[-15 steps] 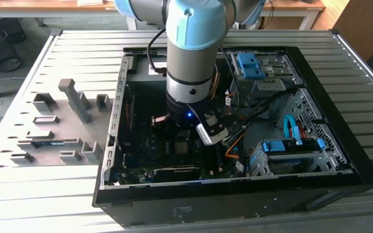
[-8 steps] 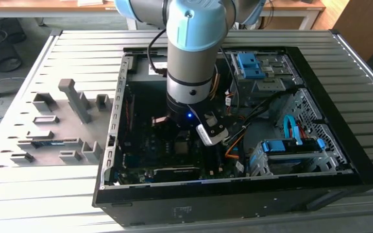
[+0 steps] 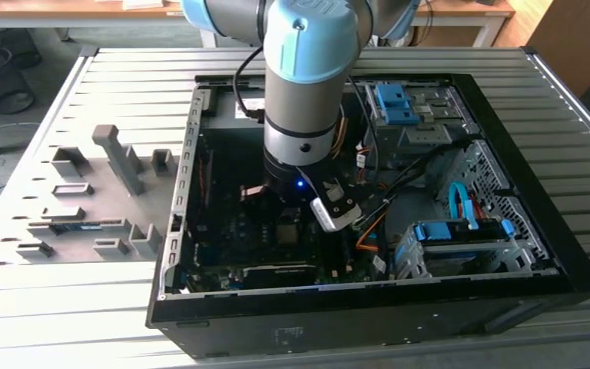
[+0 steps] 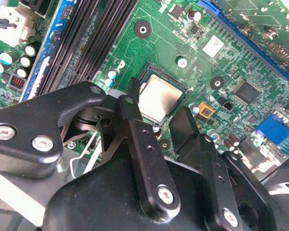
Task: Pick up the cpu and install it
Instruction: 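Place the cpu into insertion slot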
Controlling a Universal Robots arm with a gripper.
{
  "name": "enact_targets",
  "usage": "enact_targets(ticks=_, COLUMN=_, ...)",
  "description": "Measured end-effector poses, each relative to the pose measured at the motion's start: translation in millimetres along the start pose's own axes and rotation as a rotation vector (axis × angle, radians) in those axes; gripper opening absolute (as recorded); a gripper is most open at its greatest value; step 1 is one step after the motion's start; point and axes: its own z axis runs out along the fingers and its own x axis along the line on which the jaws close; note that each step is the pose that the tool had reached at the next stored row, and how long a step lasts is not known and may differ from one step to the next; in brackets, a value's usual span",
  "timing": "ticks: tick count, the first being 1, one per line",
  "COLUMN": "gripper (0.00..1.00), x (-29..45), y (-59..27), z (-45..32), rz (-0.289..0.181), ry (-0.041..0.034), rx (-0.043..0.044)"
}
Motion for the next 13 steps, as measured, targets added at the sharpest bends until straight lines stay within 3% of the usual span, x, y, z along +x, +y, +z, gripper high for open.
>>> enact_targets(ticks=7, gripper=0.52, x=0.1, y=-0.1, z=-1.1, rz=0.000, ry=-0.0001, rx=-0.0002)
enact_targets(ticks=13, gripper=0.52, x=0.9, y=0.2, z=-16.2, rz=0.000, ry=0.0000, rx=-0.0002)
